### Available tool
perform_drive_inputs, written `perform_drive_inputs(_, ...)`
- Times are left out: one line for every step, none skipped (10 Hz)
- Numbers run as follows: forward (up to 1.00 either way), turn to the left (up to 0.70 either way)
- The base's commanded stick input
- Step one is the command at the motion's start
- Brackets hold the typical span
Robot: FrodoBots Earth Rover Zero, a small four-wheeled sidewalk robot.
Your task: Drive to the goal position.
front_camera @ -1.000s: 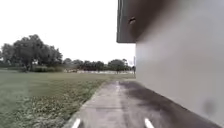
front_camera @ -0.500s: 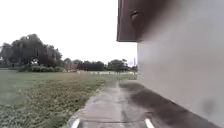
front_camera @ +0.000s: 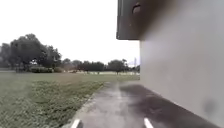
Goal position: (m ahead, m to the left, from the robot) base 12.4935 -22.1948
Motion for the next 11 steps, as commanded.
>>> perform_drive_inputs(0.84, 0.03)
perform_drive_inputs(0.84, 0.03)
perform_drive_inputs(0.84, 0.03)
perform_drive_inputs(0.84, 0.03)
perform_drive_inputs(0.84, 0.03)
perform_drive_inputs(0.84, 0.03)
perform_drive_inputs(0.84, 0.03)
perform_drive_inputs(0.84, 0.03)
perform_drive_inputs(0.84, 0.03)
perform_drive_inputs(0.84, 0.03)
perform_drive_inputs(0.84, 0.03)
